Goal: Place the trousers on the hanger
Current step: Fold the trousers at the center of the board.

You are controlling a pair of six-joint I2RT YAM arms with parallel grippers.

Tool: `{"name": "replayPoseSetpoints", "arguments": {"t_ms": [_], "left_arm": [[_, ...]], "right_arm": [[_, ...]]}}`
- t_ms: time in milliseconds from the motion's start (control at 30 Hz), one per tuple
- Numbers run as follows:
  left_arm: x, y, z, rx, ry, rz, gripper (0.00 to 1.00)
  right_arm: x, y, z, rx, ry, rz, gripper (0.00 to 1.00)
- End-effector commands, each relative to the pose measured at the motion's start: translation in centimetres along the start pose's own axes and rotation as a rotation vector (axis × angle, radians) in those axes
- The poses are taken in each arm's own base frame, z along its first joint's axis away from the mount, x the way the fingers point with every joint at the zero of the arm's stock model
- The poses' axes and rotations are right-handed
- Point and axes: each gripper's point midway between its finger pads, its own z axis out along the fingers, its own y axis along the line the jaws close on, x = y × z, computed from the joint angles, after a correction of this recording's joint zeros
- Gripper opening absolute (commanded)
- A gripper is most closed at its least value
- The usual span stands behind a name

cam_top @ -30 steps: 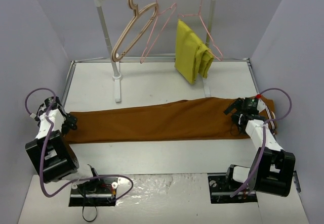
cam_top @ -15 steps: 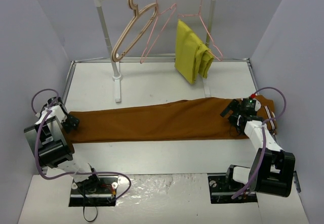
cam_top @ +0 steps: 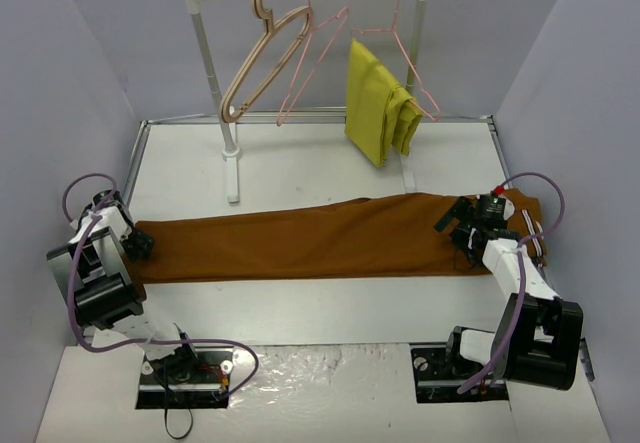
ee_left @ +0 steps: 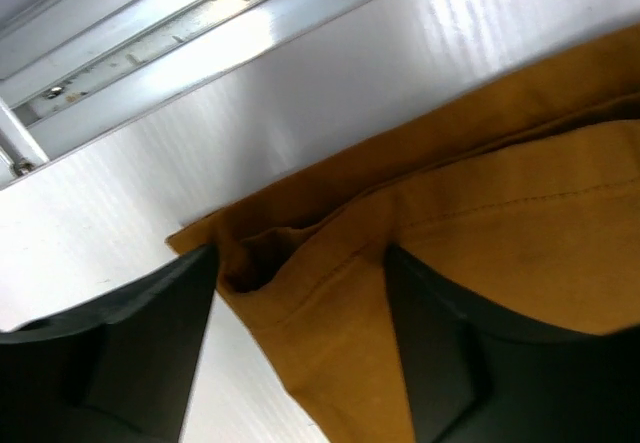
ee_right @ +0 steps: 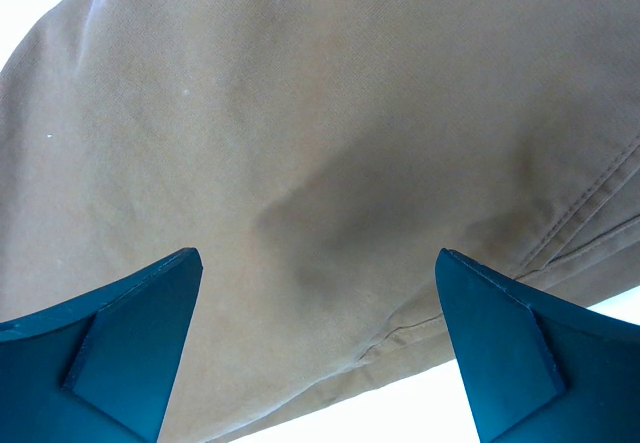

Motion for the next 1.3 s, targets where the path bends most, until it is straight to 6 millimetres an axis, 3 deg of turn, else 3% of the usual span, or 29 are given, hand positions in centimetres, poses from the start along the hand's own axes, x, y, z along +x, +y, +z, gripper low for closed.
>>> {"name": "replayPoseSetpoints", "arguments": {"t_ms": [0,200,333,500,733,833,1000,1100,1133,1233,1267], "left_arm": [[2.3,2.2,0.6,-0.08,0.069,0.029,0.7],[0.3,1.0,-2.6,0.065,-0.069,-0.053,0.77],[-0.7,1.7,-4.0,0.101,-0.169,-0.124,0.82],[0.1,2.9,-2.5,0.105,-0.117,-0.187,0.84],[0.8,2.5,-0.5,0.12,-0.055,-0.176,0.83],[1.0,1.8,0.2,0.148,-0.041,-0.168,0.77],[2.1,2.3,1.6,0.1,0.011,-0.155,0.68],[2.7,2.6,1.9,0.07,0.042,-0.152,0.53],[2.6,2.6,1.9,0.071,0.043,-0.154,0.39],[2.8,2.7,1.8,0.069,0.047,-0.152,0.2],[2.8,2.6,1.8,0.07,0.05,-0.151,0.08]], "right_arm": [[0.2,0.4,-0.3,-0.023,-0.004,-0.014,1.0],[0.8,0.4,-0.4,-0.04,0.006,-0.025,1.0],[0.9,0.5,-0.4,-0.051,0.012,-0.036,1.0],[1.1,0.8,-0.5,-0.07,0.021,-0.042,1.0],[1.3,1.0,-0.6,-0.088,0.03,-0.048,1.0],[1.3,1.1,-0.6,-0.095,0.034,-0.05,1.0],[1.5,1.2,-0.7,-0.105,0.038,-0.053,1.0],[1.4,1.2,-0.6,-0.104,0.037,-0.051,0.99],[1.4,1.2,-0.6,-0.105,0.035,-0.053,0.99],[1.4,1.1,-0.6,-0.106,0.036,-0.049,1.0],[1.4,1.1,-0.6,-0.106,0.036,-0.049,0.99]]}}
